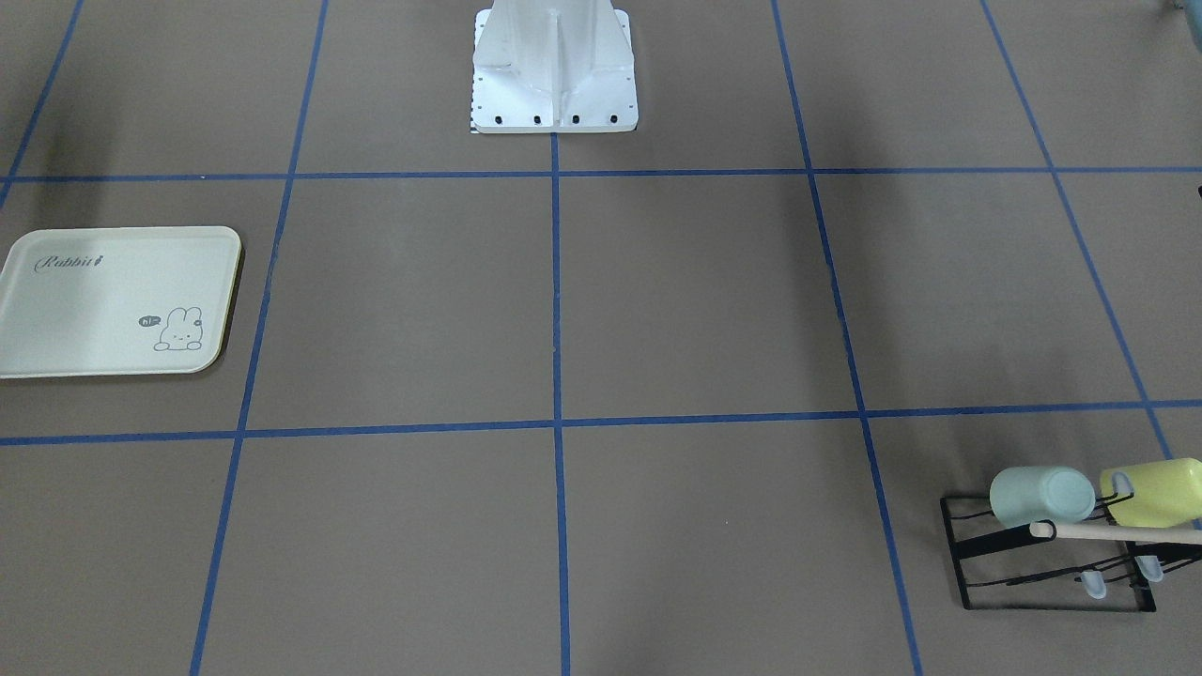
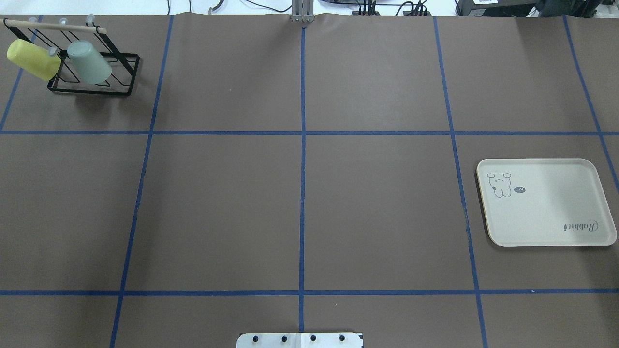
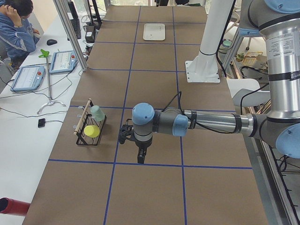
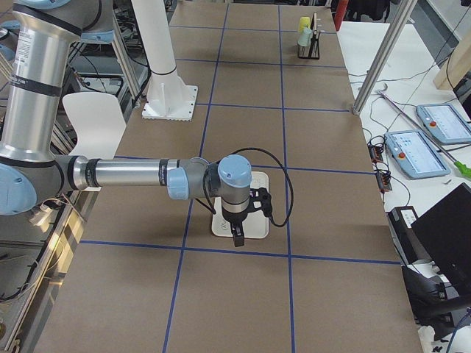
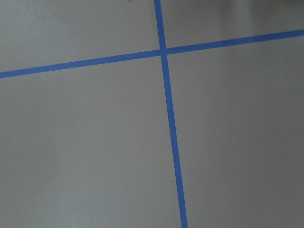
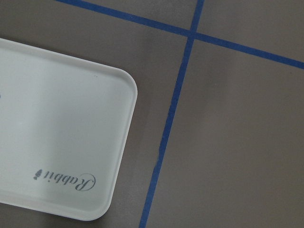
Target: Left arm grabs green cup and hands to right arm on tray
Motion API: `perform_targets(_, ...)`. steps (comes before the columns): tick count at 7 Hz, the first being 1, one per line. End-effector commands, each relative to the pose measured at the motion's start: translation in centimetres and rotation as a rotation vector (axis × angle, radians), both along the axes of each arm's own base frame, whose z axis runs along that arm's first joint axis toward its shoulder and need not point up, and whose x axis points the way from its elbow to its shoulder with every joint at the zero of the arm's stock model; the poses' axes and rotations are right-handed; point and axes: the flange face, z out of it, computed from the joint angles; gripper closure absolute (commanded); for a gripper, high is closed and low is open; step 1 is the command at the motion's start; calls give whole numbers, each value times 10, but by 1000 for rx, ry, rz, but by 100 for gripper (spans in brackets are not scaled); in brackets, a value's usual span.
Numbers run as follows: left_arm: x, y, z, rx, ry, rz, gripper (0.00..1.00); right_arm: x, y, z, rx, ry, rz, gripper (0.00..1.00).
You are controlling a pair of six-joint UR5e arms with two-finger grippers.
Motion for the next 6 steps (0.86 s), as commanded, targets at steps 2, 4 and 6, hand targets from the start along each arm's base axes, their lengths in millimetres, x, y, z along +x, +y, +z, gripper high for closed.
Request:
perform_targets(2, 1, -6, -11, 19, 2, -4, 0, 0, 0, -1, 1, -1, 0, 0)
perform_targets(4, 2, -22, -24, 51, 4, -6, 0, -3, -8, -10, 19, -25, -3, 0)
perform_targets(6, -4, -51, -51, 103, -52, -49, 0, -3, -19, -7, 148, -36, 0, 0)
